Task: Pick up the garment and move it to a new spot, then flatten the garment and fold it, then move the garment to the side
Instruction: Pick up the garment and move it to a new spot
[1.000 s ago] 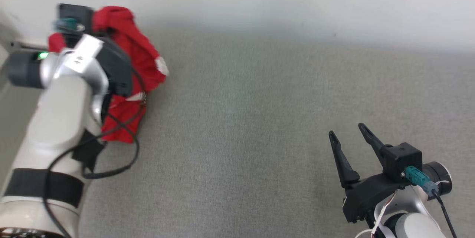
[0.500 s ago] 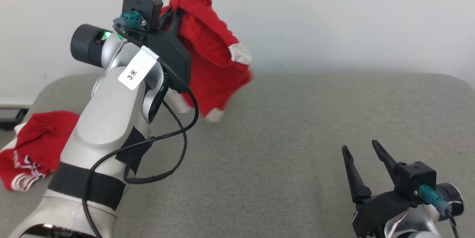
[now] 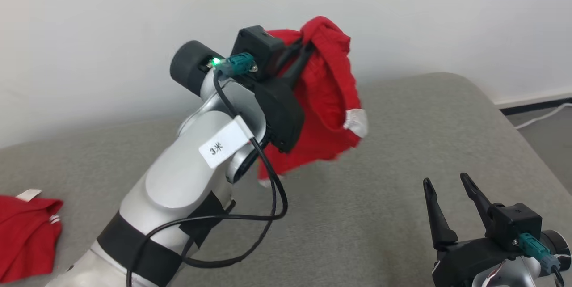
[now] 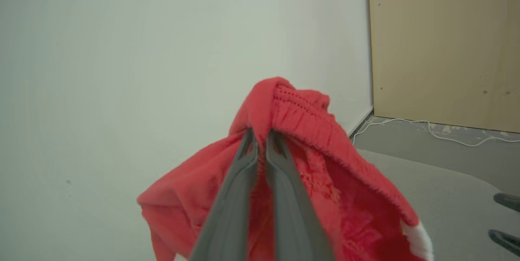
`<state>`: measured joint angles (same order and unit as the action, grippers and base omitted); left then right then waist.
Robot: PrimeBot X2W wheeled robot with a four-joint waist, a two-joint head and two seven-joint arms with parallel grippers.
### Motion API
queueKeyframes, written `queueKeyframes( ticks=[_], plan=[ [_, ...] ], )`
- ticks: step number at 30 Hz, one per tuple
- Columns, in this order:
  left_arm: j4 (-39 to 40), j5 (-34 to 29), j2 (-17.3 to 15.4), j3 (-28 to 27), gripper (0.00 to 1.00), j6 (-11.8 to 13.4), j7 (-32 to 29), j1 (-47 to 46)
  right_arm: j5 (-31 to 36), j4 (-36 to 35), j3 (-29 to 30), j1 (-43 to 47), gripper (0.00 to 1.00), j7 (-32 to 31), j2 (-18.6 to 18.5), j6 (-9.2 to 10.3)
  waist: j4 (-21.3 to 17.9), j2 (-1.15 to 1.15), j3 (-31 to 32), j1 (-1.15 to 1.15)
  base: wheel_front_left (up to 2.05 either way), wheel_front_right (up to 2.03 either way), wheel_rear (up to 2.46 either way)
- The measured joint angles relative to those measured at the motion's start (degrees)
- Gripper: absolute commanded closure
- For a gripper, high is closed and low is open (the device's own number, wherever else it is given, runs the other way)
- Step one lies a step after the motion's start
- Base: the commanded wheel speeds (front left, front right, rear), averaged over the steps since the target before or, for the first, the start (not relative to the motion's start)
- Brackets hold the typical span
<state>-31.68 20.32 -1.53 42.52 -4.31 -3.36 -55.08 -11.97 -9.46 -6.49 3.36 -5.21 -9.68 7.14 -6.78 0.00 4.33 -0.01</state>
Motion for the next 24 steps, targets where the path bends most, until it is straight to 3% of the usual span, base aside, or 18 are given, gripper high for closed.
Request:
queueKeyframes(
  ticks=[5, 9, 16, 24],
  plan=[
    [1.0, 3.1, -0.2, 2.4, 1.0, 3.2, -0.7, 0.0, 0.0, 0.1, -0.8, -0.5, 0.0, -0.2, 1.0, 0.0, -4.4, 0.0, -0.4, 0.0, 0.0, 0.0, 0.0],
    [-1.9, 3.1, -0.1, 1.2, 1.0, 4.9, -1.2, 0.0, 0.0, 1.0, -2.8, -2.9, 0.0, -0.4, 1.9, -0.08, -7.8, 0.0, -1.0, 0.0, 0.0, 0.0, 0.0],
    [-10.8, 2.6, -0.3, 0.6, 1.0, 5.3, -2.4, 4.2, -0.1, 2.0, -2.4, -4.0, 0.0, -0.6, 2.3, -0.09, -12.6, 0.0, -2.9, 0.01, 0.0, 0.0, 0.0],
    [-18.2, 1.2, -7.4, 2.3, 1.0, 4.2, -3.7, 9.1, -0.3, 2.7, -2.7, -5.2, 0.0, -0.3, 2.5, -0.18, -12.9, 0.01, -5.5, 0.02, 0.0, 0.0, 0.0]
  ],
)
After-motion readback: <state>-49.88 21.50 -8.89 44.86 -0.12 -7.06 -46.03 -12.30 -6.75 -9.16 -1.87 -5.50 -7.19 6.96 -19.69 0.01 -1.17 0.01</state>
